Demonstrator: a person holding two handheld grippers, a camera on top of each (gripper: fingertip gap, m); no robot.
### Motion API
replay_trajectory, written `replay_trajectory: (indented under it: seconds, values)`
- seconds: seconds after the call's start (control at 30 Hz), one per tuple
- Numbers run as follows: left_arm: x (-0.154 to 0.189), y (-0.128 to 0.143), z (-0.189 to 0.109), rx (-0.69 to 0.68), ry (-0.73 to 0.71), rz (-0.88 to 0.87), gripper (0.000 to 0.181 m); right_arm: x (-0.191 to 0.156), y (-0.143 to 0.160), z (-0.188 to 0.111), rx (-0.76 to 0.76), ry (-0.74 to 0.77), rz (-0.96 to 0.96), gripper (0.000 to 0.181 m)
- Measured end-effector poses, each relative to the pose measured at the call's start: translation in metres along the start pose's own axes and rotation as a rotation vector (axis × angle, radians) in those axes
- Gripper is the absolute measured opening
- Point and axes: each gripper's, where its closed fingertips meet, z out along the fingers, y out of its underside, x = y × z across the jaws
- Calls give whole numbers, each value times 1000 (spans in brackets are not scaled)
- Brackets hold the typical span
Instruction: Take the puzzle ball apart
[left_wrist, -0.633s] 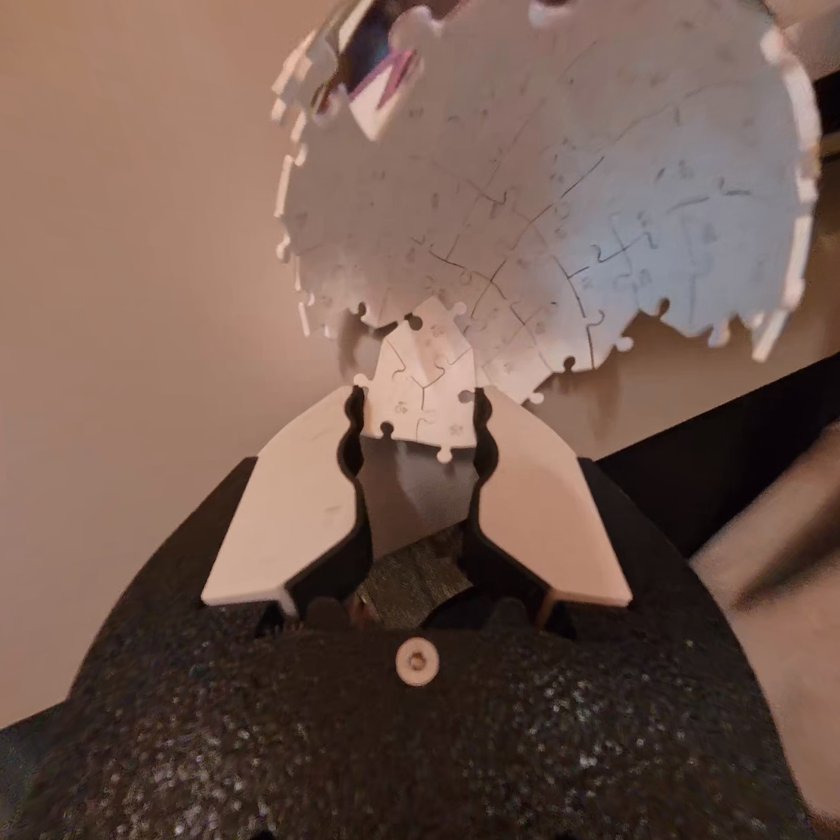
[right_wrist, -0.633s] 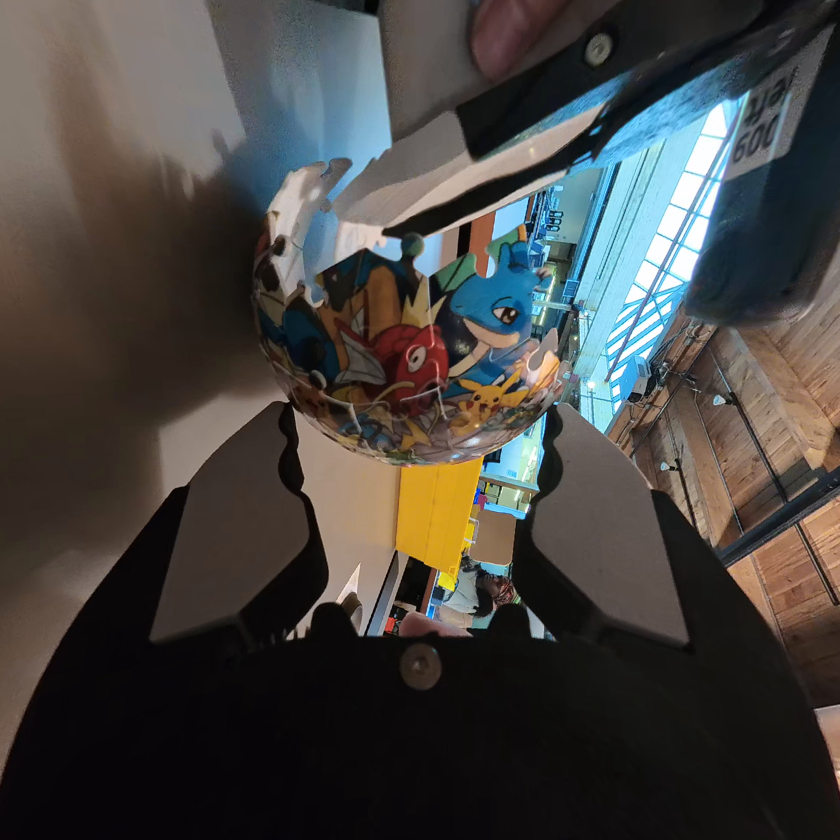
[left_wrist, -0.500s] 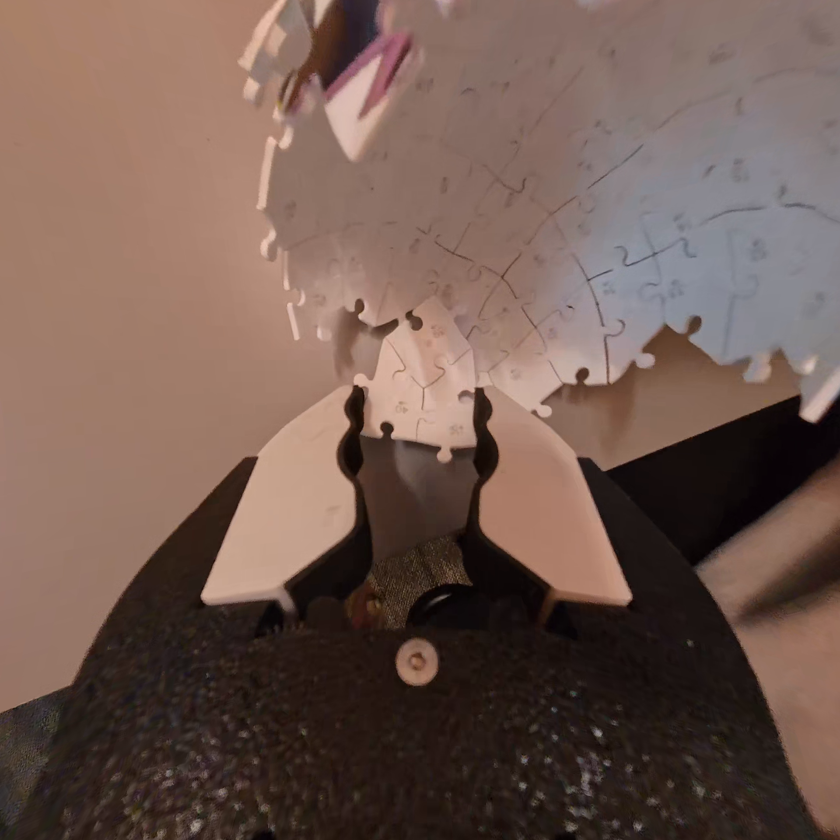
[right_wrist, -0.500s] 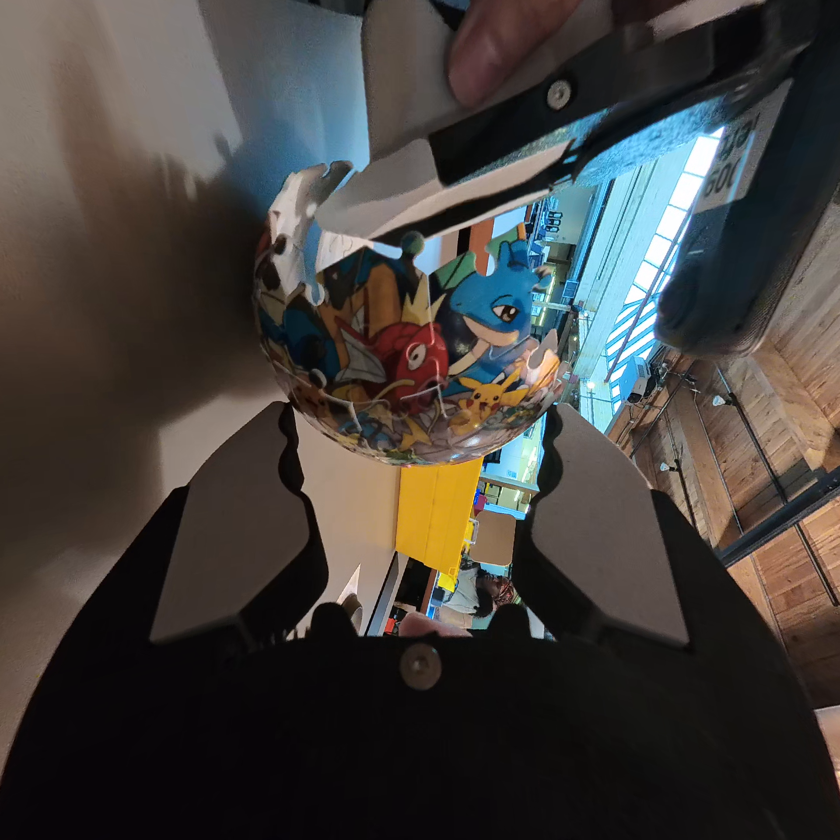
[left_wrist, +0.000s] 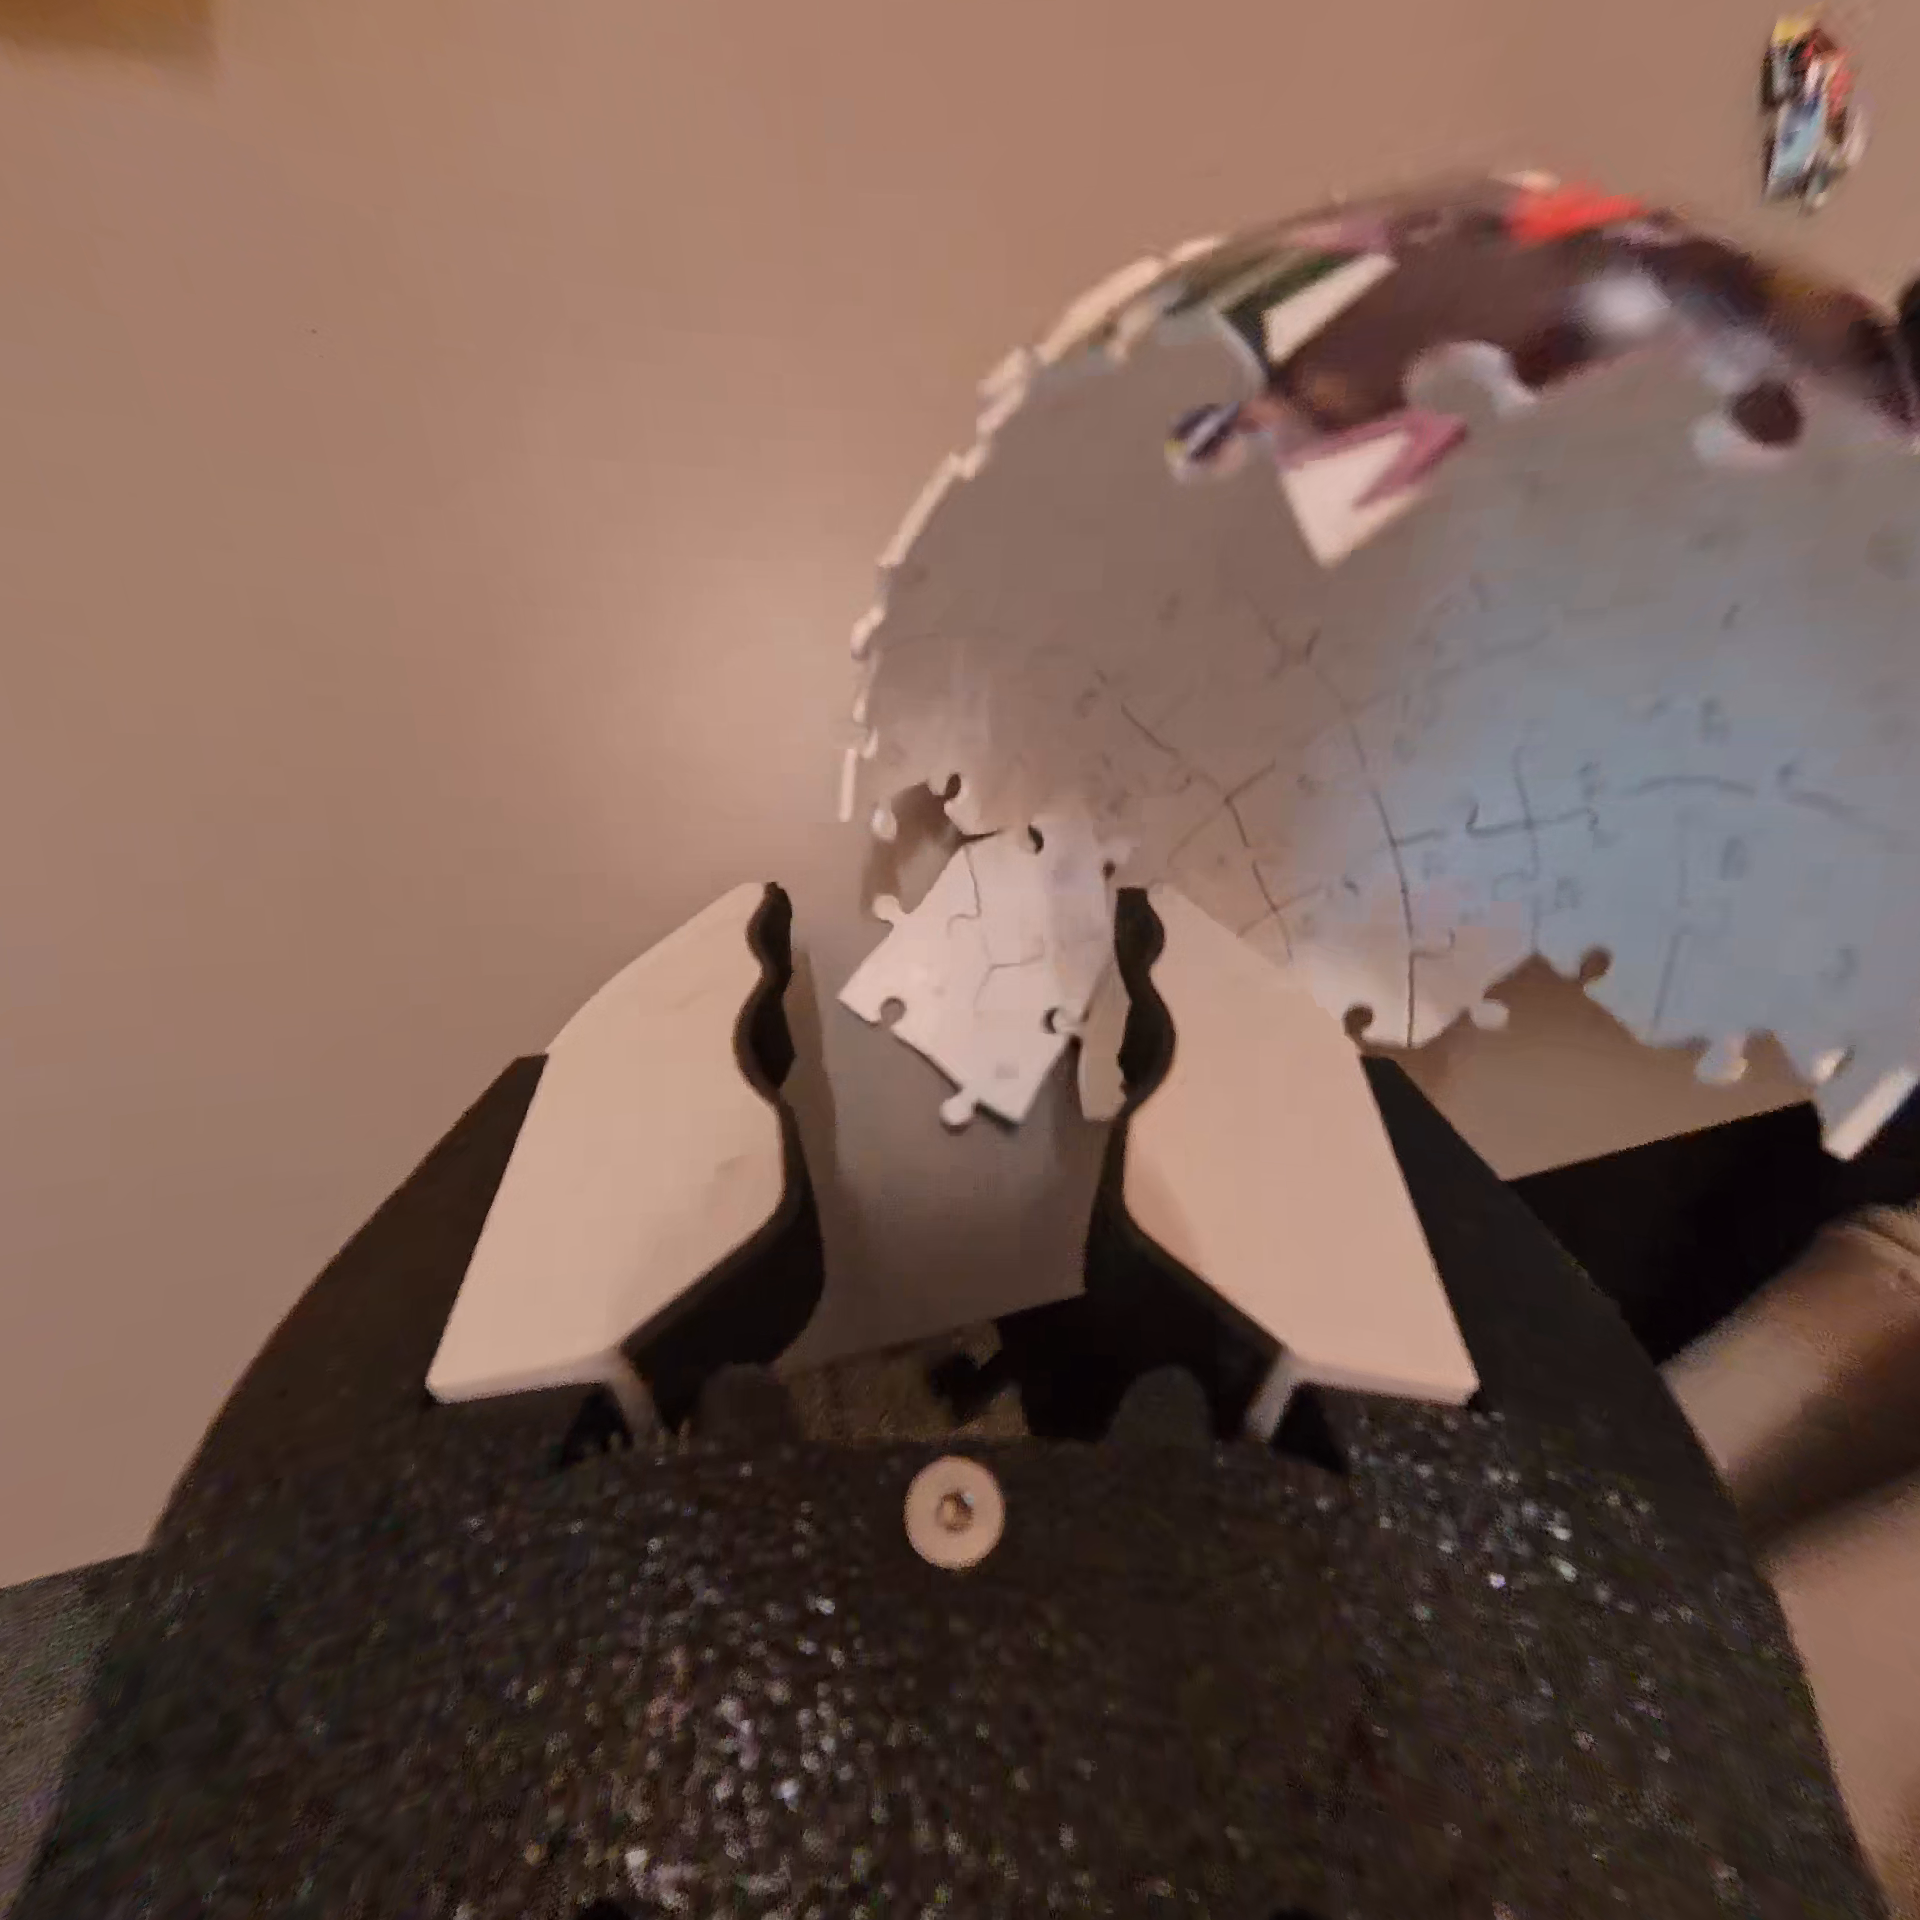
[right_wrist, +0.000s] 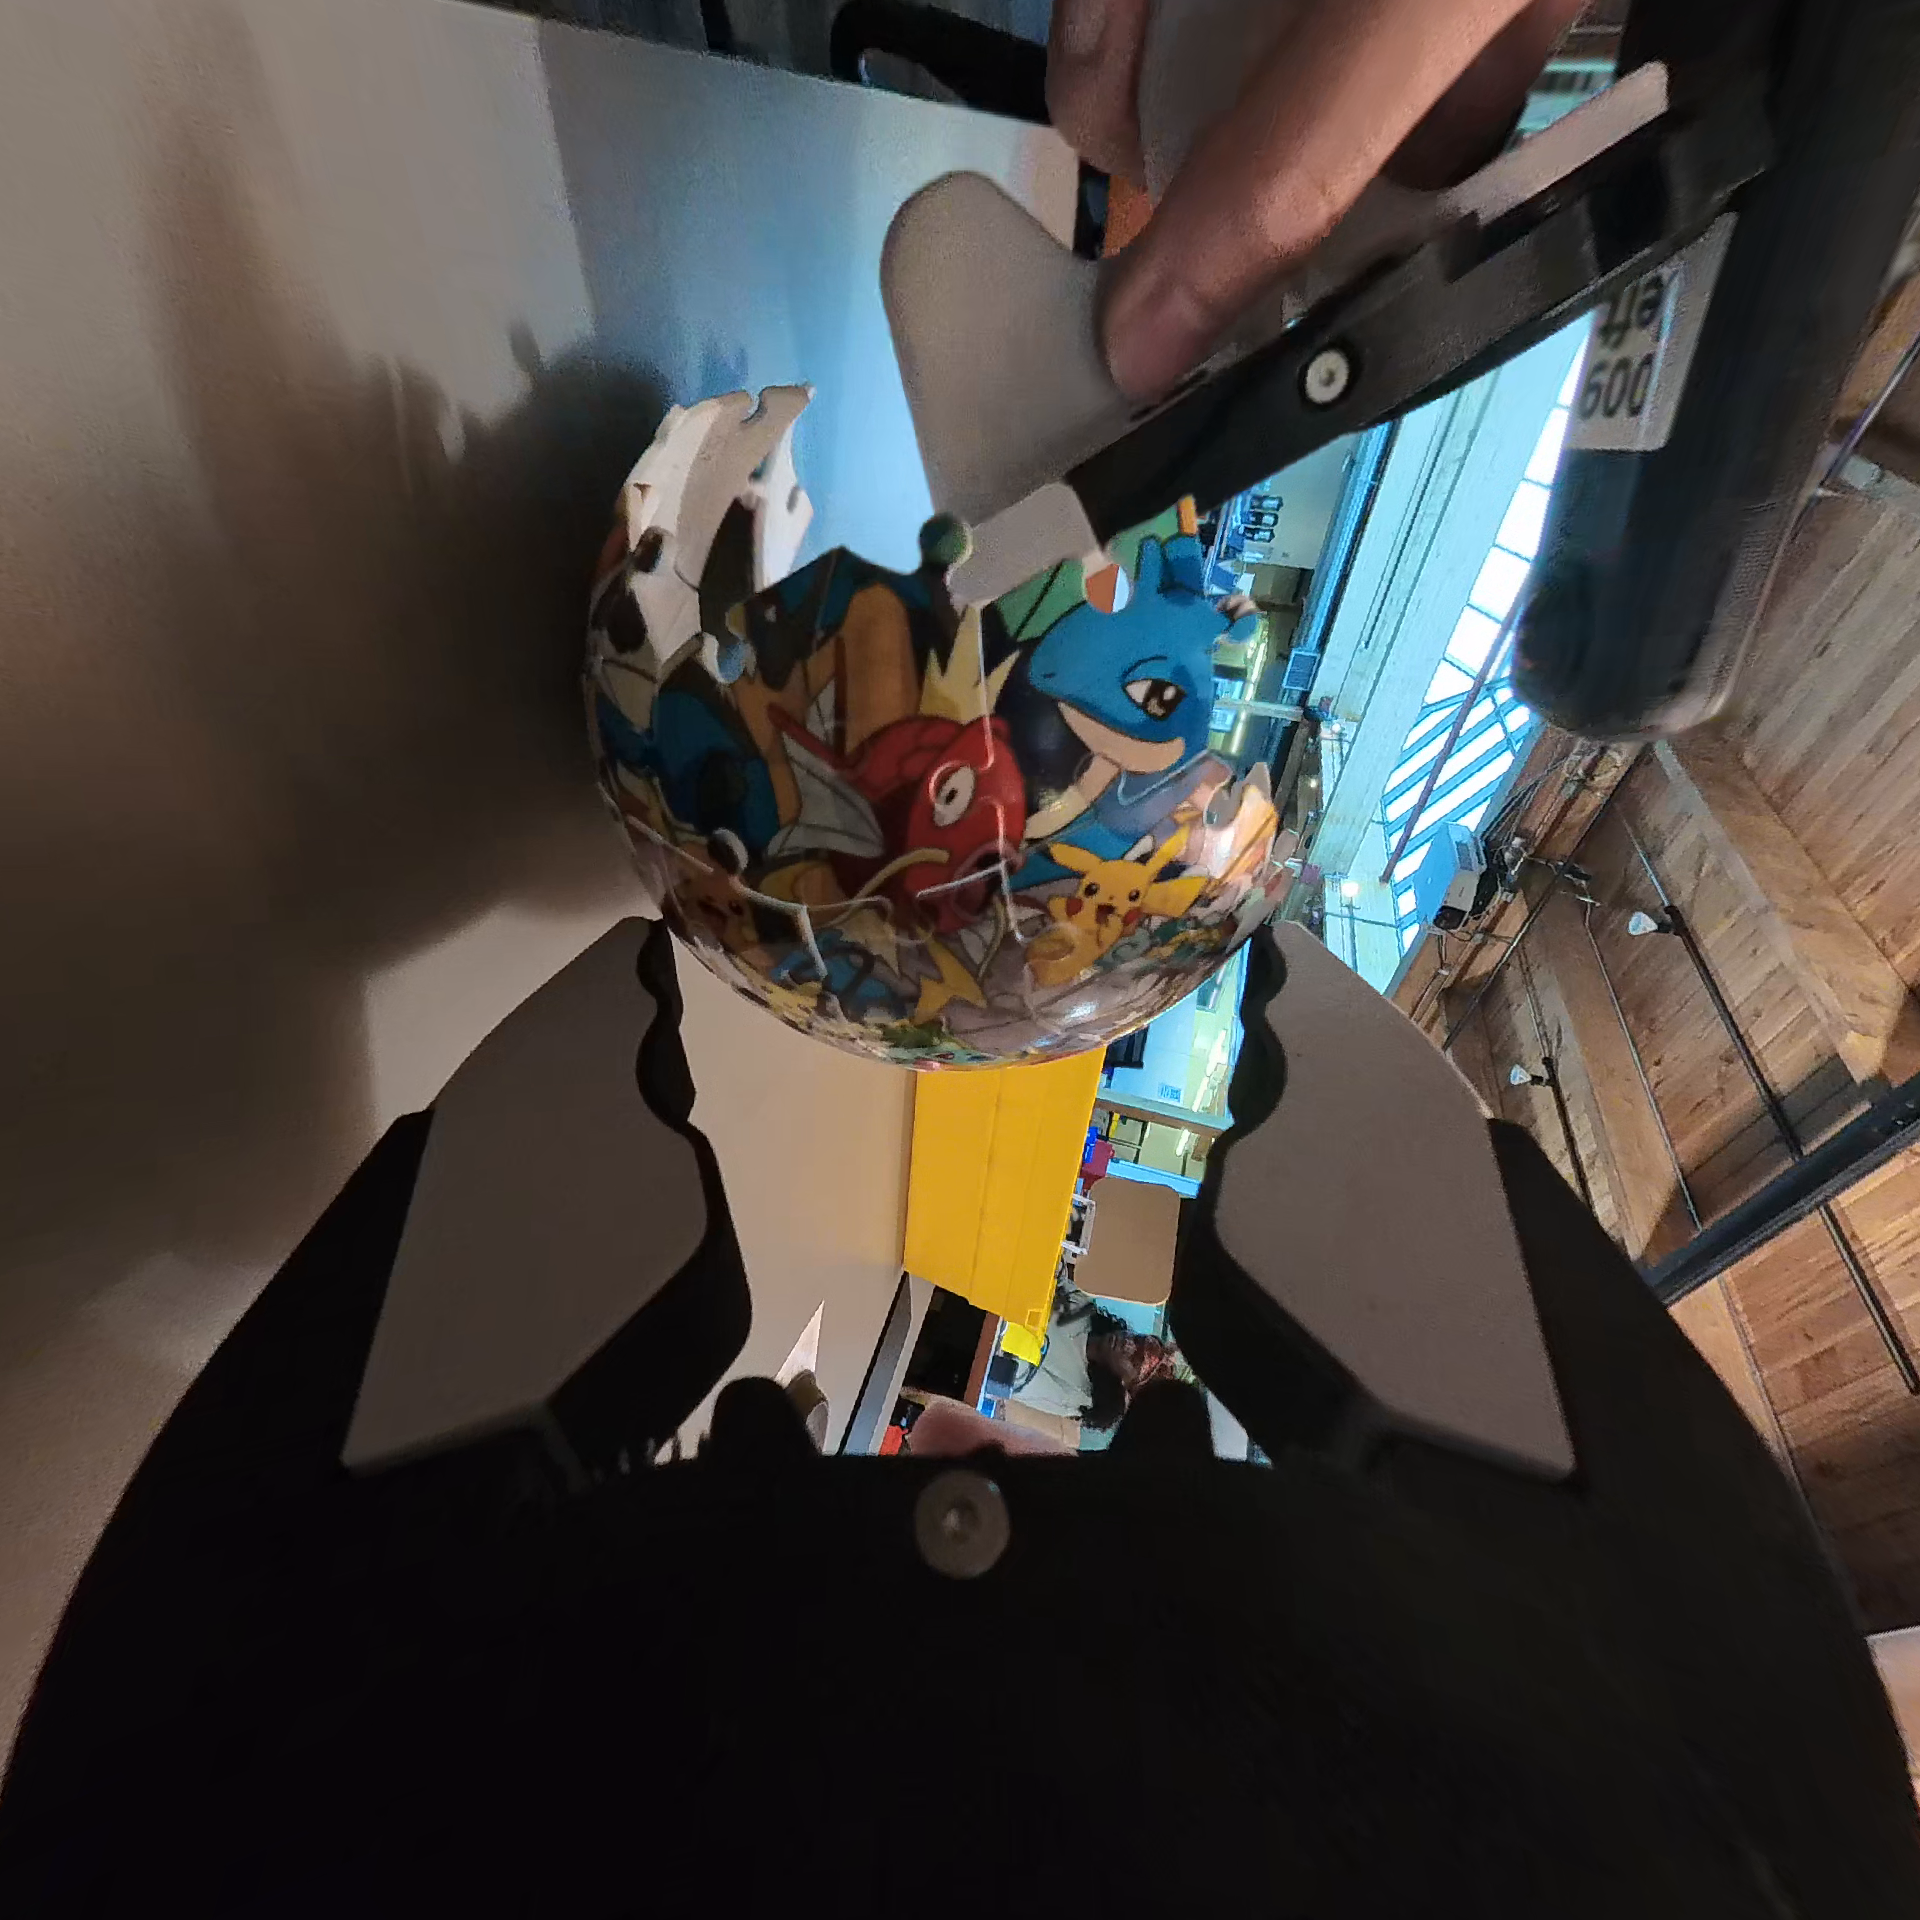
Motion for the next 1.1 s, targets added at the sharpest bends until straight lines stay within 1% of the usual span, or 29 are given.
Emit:
replay_trajectory:
  seconds: [0.07,0.23,0.37,0.43,0.53,0.6,0.73,0.9,1.1]
  values:
    - [-3,1,3,-4,3,-23,64,0,0,0,0,-1,-2,103]
    - [-16,0,7,24,-2,-87,63,0,0,0,-7,-3,-3,103]
    - [-23,7,11,-13,-21,-106,63,1,-1,-1,-4,-2,-3,103]
    - [-24,7,8,-9,-19,-97,61,0,0,-1,-4,-2,-1,103]
    - [-25,5,2,21,3,-131,61,0,0,-1,-2,-1,1,103]
    - [-24,8,3,8,18,-153,62,0,-1,-1,-2,0,-1,103]
    - [-21,14,8,-35,8,-130,63,1,-1,-2,-2,1,-3,103]
    - [-15,11,13,-44,11,-127,64,1,-2,-3,-5,0,-7,103]
    - [-17,14,18,-92,-63,-71,64,2,-1,-3,0,-2,0,103]
